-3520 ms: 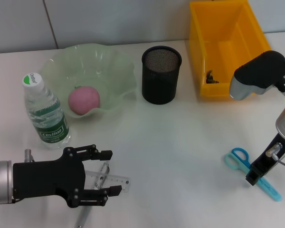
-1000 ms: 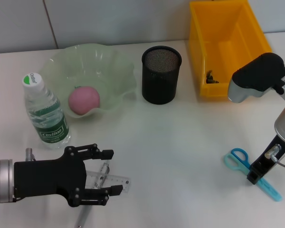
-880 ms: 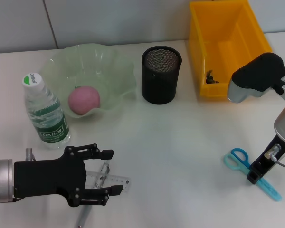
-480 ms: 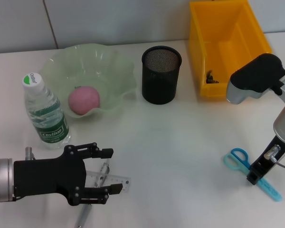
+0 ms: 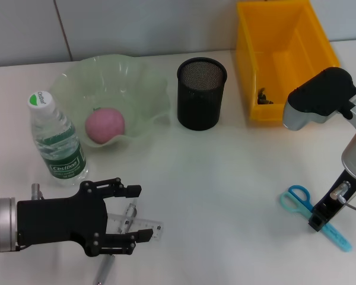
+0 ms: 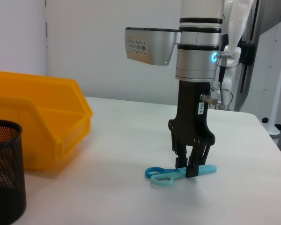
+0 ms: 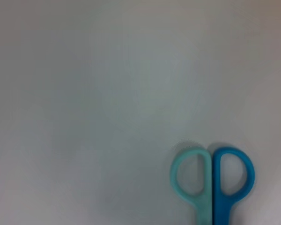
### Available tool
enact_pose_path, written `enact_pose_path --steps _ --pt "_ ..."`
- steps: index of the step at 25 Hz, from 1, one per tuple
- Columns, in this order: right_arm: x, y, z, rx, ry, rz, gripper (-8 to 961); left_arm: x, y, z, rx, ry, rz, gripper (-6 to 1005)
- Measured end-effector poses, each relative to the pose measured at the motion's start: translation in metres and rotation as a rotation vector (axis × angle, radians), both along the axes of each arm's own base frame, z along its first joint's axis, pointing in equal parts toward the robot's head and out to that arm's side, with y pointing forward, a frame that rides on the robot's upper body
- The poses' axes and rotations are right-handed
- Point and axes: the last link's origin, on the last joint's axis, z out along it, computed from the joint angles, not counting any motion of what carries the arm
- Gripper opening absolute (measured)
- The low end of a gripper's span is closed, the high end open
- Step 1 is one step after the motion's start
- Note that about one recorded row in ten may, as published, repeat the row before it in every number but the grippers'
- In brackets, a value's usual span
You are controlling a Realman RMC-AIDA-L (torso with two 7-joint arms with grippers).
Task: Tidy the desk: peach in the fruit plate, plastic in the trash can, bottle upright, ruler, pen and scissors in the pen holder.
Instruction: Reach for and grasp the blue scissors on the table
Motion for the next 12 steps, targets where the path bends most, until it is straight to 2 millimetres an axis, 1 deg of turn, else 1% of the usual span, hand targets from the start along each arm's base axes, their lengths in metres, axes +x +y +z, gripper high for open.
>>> enact_pose_path --steps 9,12 --pt "0.0001 0.0000 0.0000 0.000 0.000 0.000 300 0.0000 0.0002 0.0000 0.004 -0.001 -0.003 808" --pt "0.0007 -0.0002 -0.0006 -0.003 -0.001 -0.004 262 0.0003 0.0004 0.0001 0.006 -0.004 -0.003 808"
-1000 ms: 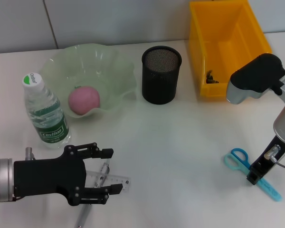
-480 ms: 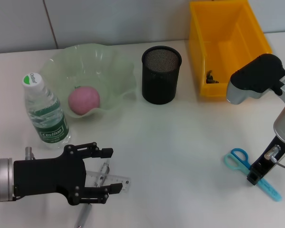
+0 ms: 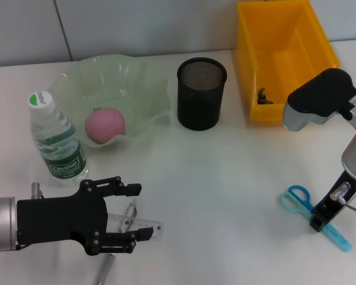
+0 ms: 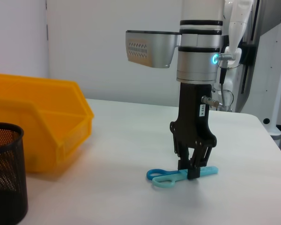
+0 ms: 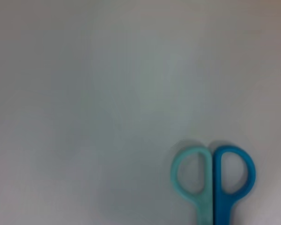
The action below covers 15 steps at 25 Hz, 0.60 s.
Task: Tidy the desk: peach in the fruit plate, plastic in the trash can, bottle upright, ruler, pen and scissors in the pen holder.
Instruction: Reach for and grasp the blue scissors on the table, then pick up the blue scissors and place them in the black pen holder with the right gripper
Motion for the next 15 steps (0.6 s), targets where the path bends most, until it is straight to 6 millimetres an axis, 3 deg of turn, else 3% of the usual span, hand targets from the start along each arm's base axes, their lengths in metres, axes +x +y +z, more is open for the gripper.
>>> enact_pose_path --steps 15 --pt "-0.0006 -0.0002 -0.0003 0.002 0.006 0.003 225 0.0000 0.0002 0.0007 0.001 0.000 -0.002 807"
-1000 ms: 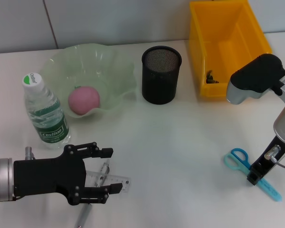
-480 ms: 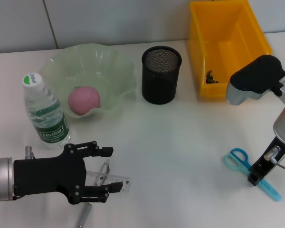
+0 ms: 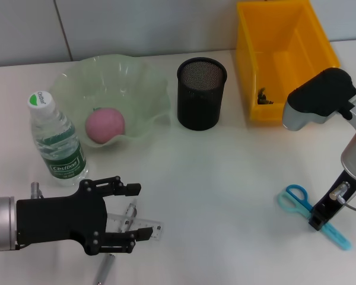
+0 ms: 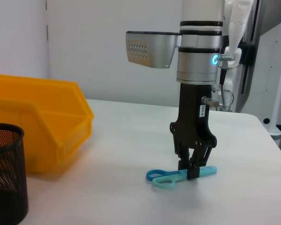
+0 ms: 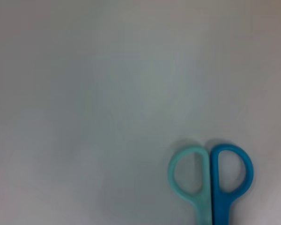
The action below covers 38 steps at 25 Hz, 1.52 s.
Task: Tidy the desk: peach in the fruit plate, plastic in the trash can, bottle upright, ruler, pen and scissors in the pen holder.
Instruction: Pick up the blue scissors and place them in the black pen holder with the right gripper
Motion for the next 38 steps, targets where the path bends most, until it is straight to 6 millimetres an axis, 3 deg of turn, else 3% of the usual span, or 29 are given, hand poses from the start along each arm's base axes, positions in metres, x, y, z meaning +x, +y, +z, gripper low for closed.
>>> enact_pose_path --steps 8,24,38 --pt "-0.012 0.009 0.017 0.063 0.056 0.027 215 0.000 0.000 0.000 0.001 -0.001 0.002 806" --pt "-0.033 0.024 0.068 0.221 0.399 0.211 215 0.002 0.002 0.001 0.011 -0.017 0.012 806" --pt "-0.032 0.022 0.080 0.306 0.633 0.466 214 0.004 0.004 -0.001 0.020 -0.055 0.039 805"
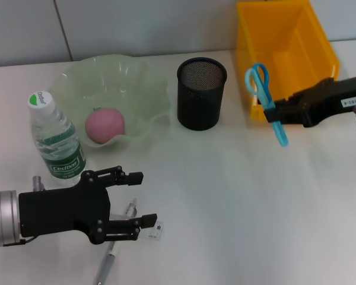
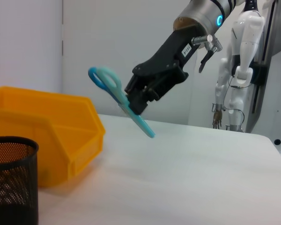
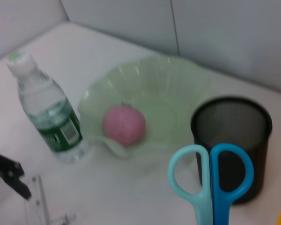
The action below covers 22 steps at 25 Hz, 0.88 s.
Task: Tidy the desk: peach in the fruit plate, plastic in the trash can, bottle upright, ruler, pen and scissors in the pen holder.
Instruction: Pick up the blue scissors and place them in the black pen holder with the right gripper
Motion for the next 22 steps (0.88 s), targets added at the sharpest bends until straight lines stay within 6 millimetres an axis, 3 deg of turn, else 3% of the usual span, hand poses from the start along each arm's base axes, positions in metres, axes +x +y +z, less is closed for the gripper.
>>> enact_pose_path --steps 14,22 --pt "0.008 0.015 0.009 0.192 0.227 0.224 214 0.002 0.000 0.000 0.001 -0.027 0.007 804" --pt "0.014 0.039 0.009 0.356 0.347 0.269 214 0.007 0.004 0.001 0.013 -0.048 0.001 804"
